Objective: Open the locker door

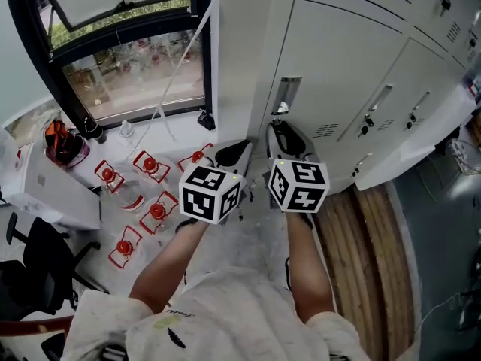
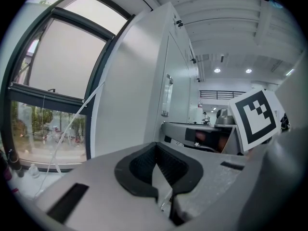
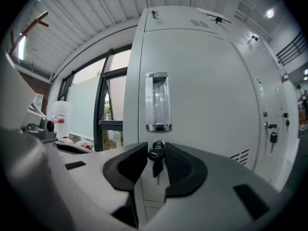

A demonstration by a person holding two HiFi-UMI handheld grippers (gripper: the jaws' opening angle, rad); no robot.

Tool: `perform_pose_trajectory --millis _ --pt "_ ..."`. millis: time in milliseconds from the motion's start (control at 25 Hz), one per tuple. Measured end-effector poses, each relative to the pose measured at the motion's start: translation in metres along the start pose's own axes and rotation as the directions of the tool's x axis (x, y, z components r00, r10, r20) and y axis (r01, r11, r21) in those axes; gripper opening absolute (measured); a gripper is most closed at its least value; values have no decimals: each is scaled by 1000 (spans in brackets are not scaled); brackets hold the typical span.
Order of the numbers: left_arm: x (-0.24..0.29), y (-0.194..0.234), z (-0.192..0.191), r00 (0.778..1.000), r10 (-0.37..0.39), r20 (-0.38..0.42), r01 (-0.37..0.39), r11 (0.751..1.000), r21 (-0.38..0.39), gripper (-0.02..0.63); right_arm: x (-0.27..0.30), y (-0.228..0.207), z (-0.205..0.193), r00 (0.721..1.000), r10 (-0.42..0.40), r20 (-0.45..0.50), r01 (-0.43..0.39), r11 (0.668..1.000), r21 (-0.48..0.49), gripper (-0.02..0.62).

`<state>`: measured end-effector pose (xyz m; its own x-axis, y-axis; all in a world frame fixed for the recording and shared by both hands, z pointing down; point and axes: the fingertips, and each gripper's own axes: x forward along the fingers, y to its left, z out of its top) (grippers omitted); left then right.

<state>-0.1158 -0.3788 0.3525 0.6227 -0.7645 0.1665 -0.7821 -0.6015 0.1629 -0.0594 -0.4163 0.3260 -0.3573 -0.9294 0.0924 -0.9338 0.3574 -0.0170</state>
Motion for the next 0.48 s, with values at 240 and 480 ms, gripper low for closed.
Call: perform_pose_trajectory --millis 240,480 --pt "-2 -3 1 1000 4 5 -4 1000 -4 5 -3 -1 0 1000 -3 2 3 999 -47 95" --pt "-5 -9 -3 1000 -1 1 1 1000 -11 5 -12 -1 0 1000 9 11 -9 999 -40 95"
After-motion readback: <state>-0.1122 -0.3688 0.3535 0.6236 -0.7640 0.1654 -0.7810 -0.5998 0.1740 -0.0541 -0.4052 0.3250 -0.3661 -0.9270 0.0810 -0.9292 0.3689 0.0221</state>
